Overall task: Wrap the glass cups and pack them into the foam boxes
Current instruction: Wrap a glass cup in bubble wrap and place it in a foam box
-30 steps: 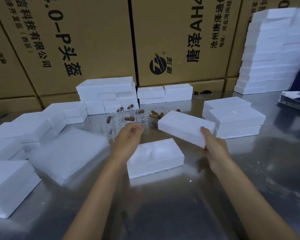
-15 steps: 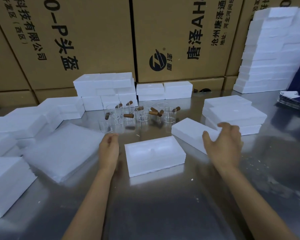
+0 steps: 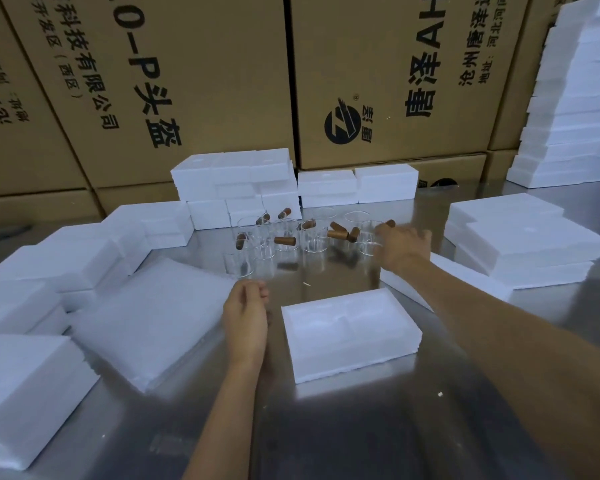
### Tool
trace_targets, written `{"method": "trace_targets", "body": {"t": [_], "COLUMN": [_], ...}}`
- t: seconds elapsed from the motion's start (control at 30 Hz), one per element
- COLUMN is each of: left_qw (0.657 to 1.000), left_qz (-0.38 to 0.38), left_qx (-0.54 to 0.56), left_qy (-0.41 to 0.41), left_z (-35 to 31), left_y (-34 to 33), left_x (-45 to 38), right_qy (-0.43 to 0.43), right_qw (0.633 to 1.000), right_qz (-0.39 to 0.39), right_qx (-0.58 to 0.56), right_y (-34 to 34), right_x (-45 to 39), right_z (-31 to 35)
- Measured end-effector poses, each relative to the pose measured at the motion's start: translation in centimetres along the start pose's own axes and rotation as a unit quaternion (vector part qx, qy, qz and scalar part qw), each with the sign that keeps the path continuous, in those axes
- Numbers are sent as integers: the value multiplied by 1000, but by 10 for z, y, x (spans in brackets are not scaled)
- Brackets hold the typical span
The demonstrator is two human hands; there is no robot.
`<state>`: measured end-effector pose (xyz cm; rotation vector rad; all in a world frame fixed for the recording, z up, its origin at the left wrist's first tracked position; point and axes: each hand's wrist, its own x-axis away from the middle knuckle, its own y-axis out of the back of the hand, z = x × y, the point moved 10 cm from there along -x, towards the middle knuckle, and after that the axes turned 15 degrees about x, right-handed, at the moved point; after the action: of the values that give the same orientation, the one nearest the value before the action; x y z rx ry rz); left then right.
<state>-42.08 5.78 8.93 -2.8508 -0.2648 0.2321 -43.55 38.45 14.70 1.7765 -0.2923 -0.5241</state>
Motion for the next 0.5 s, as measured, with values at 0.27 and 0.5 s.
{"method": "trace_targets", "body": {"t": [0.27,0.5], "left_qw": [1000,994], "left_qz": [-7,54], "left_qx": [18,-12], "left_qy": [-1,-96], "left_z": [-6,-46], "left_y": [1,-17], "left_x": [2,20], "right_qy": [11,102], "right_qw": [987,919], "right_qz": [-127,-210], "right_qx": [-94,-319], "right_y": [38,104], "right_x": [18,90], "right_z": [6,24]}}
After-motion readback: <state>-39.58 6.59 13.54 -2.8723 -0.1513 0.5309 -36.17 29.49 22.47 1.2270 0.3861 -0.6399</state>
